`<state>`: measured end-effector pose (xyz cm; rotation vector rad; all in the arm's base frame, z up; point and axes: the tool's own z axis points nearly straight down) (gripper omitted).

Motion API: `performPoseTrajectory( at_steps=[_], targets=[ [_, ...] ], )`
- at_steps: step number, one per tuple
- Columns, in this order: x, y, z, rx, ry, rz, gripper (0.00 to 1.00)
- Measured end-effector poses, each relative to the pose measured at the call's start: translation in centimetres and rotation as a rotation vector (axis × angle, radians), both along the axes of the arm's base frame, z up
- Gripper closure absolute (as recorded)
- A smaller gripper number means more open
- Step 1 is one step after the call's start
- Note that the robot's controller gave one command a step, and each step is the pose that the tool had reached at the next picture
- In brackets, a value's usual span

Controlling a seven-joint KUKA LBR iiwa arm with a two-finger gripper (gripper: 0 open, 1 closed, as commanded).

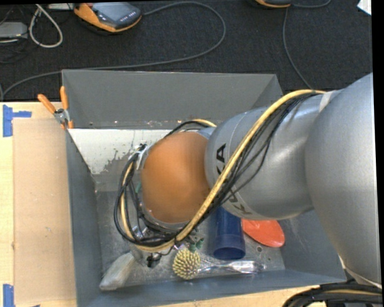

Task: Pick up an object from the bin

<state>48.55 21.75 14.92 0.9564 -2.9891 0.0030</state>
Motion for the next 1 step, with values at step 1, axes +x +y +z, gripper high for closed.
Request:
performPoseTrajectory(
  at_steps=[1],
  targets=[
    [0.84,1.42,8.98,-0.007,0.013,0.020,1.00]
  ],
)
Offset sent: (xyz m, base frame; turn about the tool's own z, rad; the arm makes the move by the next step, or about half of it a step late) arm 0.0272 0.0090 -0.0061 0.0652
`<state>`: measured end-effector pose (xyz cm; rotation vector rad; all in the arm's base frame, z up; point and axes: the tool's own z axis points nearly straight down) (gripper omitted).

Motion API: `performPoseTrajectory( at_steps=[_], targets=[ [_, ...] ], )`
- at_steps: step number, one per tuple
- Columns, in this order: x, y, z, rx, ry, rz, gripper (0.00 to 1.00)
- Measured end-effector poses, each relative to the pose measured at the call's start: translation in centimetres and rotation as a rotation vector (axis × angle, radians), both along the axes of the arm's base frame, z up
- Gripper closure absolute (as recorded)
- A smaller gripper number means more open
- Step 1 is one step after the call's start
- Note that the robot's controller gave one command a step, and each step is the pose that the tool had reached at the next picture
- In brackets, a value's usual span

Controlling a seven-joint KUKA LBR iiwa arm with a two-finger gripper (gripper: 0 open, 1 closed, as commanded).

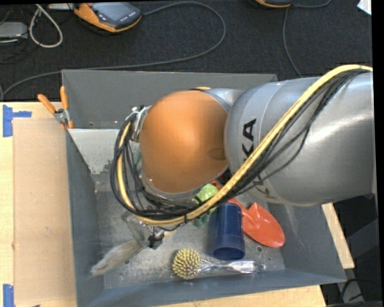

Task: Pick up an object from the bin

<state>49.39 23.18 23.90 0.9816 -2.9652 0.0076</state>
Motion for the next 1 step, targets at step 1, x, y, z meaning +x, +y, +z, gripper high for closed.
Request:
performPoseTrajectory(
  at_steps=[1],
  targets=[
    [1.34,-0.31,-5.57,0.000,-0.001,-0.056,1.00]
  ],
)
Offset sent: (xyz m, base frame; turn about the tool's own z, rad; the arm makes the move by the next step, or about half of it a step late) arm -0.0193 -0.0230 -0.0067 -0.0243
